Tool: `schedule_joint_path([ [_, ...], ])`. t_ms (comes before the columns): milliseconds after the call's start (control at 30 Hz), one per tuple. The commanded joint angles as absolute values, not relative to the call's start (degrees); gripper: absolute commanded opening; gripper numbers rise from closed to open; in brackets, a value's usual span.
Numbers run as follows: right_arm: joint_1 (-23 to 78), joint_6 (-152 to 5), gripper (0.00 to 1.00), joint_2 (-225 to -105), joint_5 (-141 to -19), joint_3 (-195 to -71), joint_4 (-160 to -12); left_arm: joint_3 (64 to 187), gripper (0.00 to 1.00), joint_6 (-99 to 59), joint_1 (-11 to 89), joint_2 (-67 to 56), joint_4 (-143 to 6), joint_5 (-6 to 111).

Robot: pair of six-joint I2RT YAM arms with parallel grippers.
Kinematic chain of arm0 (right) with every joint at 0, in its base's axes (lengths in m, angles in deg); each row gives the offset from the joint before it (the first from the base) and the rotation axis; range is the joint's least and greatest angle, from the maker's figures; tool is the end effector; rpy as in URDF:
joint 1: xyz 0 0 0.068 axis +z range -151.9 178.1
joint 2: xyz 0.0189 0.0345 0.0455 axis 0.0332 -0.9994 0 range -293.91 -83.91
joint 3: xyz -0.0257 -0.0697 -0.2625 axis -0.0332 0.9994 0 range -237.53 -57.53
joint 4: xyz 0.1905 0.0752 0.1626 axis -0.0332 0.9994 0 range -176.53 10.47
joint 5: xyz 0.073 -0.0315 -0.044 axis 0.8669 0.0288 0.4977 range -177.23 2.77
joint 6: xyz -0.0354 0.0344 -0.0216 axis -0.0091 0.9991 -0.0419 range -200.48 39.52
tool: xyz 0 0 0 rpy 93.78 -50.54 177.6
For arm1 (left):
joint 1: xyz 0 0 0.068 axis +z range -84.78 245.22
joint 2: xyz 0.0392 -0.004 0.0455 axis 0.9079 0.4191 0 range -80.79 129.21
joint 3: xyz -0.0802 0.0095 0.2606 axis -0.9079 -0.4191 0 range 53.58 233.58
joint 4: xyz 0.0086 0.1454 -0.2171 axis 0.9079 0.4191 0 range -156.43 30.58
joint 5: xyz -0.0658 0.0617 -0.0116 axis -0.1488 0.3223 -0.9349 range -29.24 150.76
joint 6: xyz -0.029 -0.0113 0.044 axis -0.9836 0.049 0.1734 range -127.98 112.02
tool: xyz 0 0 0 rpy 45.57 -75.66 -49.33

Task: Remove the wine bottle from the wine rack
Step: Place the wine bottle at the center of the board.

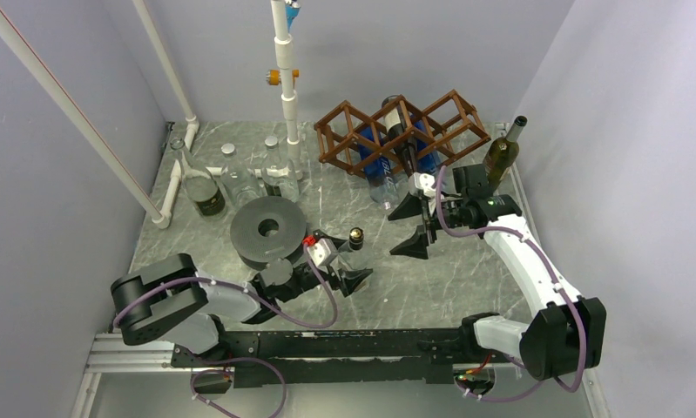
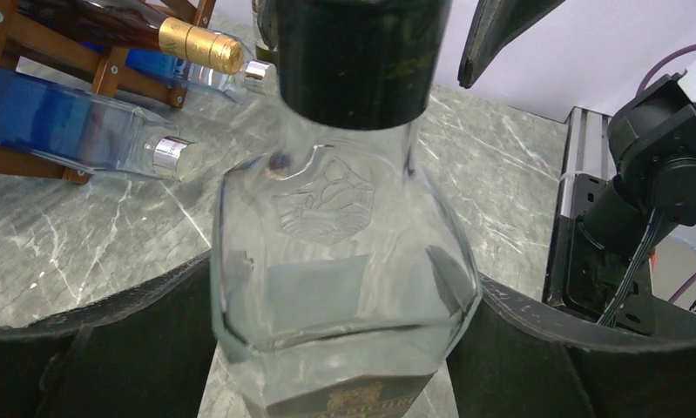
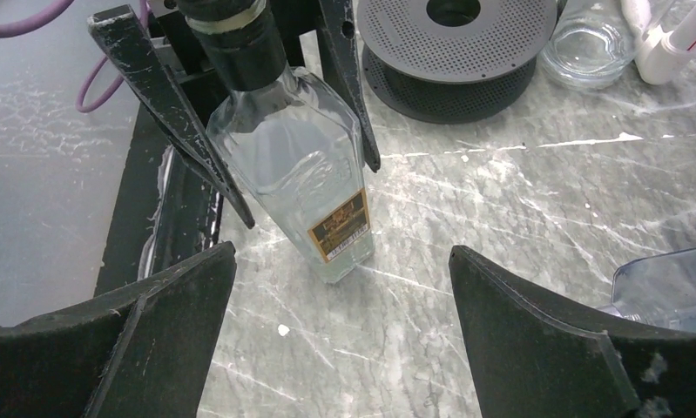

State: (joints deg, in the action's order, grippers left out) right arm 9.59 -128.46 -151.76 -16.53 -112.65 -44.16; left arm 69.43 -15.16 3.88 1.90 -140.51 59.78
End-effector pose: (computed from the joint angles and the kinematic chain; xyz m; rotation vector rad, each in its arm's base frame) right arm 0.2107 0.0771 0.2922 -1.3542 1.4879 1.1298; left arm 0.1178 -0.2169 0.1876 0.7058 1.3481 -0.9831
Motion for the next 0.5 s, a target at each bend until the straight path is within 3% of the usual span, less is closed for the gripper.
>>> schedule_joint_path([
  [0, 10.2, -131.1, 0.95, -152.0, -15.9, -112.5, -45.3, 69.2, 0.89, -15.5, 3.7, -1.1, -139.4, 58.9],
  [200, 10.3, -131.4, 0.95, -152.2, -16.1, -112.6, -45.0, 70.4, 0.99, -15.9, 3.7, -9.6, -129.0, 59.2],
  [467, 10.3, -132.3, 0.95, -152.2, -16.4, -112.9, -44.1, 72.2, 1.0, -16.7, 3.7, -20.8, -117.7, 58.6],
])
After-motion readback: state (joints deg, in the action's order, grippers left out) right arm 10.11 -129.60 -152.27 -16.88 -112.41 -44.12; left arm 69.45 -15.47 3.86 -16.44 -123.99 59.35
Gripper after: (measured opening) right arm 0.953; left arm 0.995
